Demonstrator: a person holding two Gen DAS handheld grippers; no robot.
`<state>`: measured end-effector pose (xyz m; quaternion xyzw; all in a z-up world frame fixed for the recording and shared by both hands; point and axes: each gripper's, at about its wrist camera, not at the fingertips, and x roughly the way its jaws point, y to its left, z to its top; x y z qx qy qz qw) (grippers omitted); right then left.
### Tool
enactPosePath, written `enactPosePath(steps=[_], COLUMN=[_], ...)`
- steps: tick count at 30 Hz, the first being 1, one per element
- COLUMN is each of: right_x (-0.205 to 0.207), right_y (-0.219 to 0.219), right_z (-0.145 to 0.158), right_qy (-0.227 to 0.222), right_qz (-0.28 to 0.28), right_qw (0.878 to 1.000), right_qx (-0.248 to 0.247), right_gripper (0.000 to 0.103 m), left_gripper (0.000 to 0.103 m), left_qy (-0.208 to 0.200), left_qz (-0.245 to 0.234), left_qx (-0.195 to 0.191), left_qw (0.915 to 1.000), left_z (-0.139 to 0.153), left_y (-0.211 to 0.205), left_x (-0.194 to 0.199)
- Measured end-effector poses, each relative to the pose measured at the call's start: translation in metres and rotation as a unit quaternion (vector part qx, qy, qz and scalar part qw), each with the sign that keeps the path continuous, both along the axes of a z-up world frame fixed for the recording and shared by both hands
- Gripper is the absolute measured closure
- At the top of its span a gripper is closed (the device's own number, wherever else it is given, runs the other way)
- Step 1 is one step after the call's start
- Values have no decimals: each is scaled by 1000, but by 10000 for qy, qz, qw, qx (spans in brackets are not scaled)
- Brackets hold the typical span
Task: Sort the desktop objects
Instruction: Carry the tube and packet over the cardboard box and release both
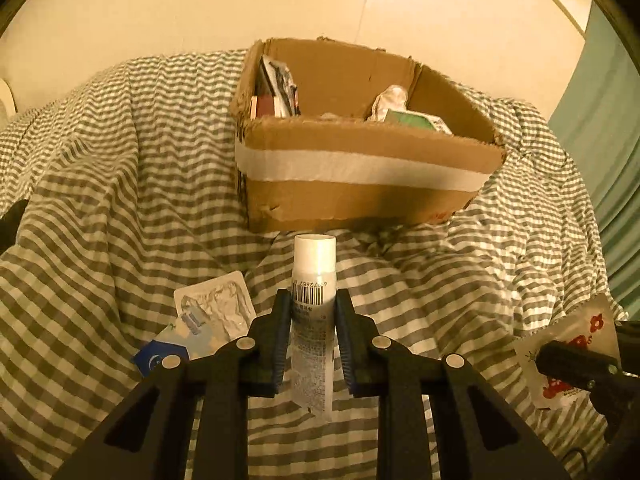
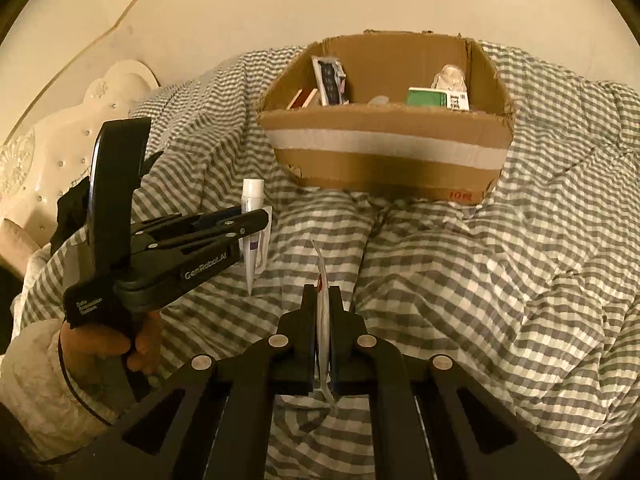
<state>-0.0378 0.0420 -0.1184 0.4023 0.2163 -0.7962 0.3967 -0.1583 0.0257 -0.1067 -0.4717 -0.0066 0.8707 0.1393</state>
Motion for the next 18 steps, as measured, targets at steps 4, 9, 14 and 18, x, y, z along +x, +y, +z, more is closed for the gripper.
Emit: enactPosePath(steps=[4, 9, 14, 18], right_x=[-4, -11, -19, -26], right_y=[2, -2, -11, -19], right_z=[3, 5, 22, 35], right_qy=[20, 65, 240, 405], right_qz=[-40, 7, 7, 2], right_qw=[10000, 10000, 9997, 9989], right_qx=[-34, 15, -108, -219], right_gripper=[98, 98, 98, 98], left_gripper=[80, 81, 81, 81], left_qy=[72, 36, 244, 467], left_qz=[-64, -61, -29, -76], left_qx=[-12, 97, 287, 454], left_qw=[10000, 9999, 9993, 9978], left_z=[4, 5, 24, 42], left_y=[4, 3, 1, 3], left_x=[1, -4, -9, -16])
